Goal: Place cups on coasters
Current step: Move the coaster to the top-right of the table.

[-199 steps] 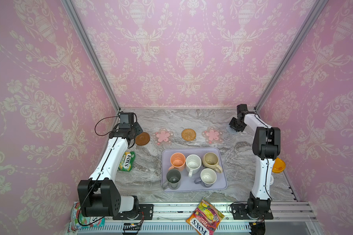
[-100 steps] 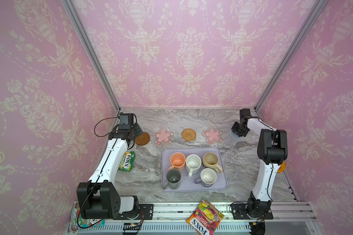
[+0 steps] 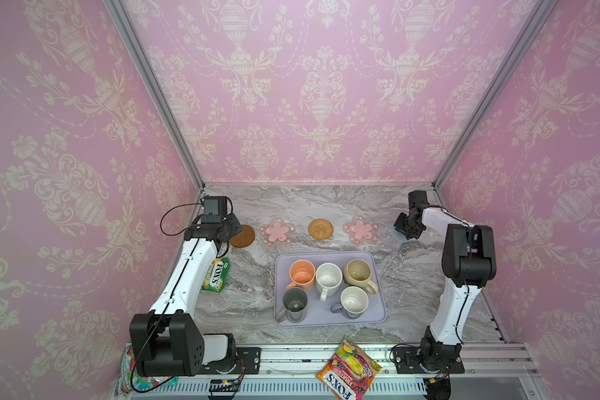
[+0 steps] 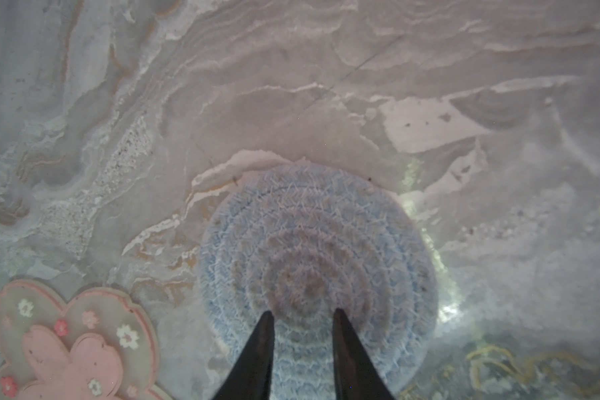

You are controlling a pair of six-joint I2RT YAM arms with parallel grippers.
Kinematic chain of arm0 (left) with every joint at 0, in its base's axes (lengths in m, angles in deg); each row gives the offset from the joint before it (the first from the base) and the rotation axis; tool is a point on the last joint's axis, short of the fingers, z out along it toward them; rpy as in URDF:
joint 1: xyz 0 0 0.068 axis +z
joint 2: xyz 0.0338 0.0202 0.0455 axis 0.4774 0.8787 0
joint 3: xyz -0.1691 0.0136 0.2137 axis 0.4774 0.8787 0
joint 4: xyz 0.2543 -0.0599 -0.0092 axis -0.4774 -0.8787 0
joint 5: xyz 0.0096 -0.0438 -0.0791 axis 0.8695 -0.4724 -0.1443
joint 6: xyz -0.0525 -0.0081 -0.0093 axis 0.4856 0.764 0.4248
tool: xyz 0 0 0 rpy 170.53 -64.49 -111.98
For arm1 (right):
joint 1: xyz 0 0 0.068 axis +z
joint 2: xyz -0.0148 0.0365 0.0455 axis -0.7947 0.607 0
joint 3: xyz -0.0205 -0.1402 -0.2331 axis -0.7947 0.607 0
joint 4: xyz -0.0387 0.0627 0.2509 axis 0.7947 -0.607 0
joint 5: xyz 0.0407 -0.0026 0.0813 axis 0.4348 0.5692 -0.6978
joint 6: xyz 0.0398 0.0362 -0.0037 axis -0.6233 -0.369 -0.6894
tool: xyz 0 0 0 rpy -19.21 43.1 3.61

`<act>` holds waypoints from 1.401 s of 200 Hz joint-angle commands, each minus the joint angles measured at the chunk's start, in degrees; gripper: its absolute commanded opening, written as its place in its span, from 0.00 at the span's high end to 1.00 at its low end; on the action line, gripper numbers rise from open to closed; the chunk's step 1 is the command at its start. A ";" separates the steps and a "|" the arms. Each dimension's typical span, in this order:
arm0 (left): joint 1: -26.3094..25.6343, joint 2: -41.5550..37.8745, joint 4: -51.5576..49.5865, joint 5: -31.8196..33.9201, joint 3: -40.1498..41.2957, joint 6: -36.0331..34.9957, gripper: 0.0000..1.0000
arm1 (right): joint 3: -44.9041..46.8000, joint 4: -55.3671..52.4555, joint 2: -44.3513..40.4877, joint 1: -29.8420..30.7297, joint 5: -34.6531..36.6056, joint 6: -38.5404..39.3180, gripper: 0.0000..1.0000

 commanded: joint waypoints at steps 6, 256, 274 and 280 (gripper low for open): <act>-0.24 0.18 -2.11 -2.18 0.70 -0.68 0.49 | 4.18 -1.77 -1.46 -0.43 -1.50 -0.70 0.69; -0.26 2.46 -1.20 -4.36 1.13 0.97 0.49 | -0.33 -3.42 0.74 -0.44 -0.82 2.94 0.60; -0.36 2.59 -1.19 -4.45 1.23 1.04 0.49 | 0.15 -1.97 -0.14 -0.42 -3.32 2.91 0.55; -0.38 2.59 -1.09 -4.45 1.31 1.03 0.49 | 0.28 -1.29 -0.57 -0.45 -4.92 3.08 0.54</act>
